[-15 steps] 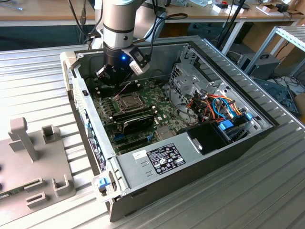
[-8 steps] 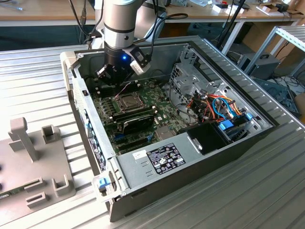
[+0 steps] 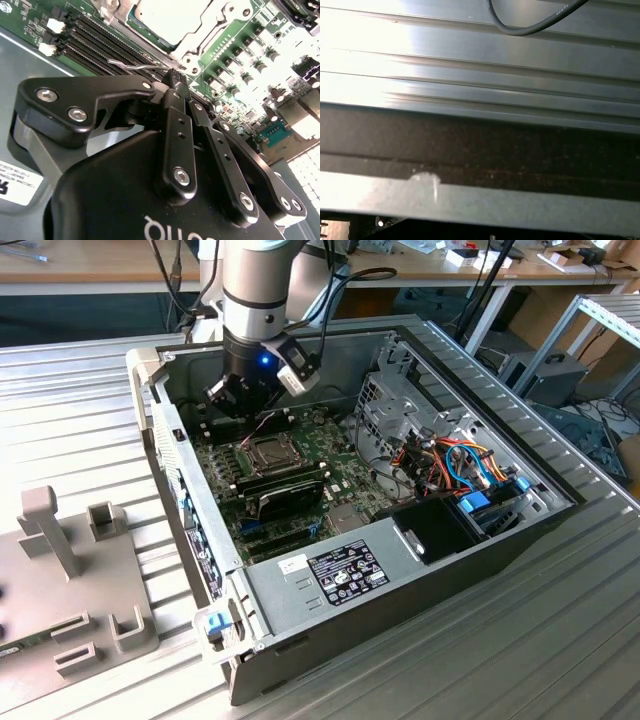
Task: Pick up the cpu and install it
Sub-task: 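Install the first cpu locking lever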
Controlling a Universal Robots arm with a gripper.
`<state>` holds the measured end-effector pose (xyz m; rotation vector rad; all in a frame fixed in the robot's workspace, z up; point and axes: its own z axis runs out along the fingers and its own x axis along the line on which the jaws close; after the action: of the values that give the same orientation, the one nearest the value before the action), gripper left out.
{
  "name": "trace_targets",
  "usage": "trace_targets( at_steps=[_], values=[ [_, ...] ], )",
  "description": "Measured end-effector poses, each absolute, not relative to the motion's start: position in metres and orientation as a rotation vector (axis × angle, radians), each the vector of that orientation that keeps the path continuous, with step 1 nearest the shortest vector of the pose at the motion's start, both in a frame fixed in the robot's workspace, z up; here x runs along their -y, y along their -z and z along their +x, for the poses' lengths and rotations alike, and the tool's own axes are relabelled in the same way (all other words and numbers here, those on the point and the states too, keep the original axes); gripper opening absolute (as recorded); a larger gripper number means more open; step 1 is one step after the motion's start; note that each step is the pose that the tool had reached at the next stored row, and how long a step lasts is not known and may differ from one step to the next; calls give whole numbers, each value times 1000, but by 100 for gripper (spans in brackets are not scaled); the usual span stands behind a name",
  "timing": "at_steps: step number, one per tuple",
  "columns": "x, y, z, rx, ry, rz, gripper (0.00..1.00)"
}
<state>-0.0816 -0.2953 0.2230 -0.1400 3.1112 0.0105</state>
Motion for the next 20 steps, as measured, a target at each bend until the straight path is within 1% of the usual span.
trace_targets(
  at_steps=[7,20],
  values=[
    [295,-228,-81,-3111,-11,-140,11],
    [295,-228,-72,-3111,-21,-131,11]
  ],
)
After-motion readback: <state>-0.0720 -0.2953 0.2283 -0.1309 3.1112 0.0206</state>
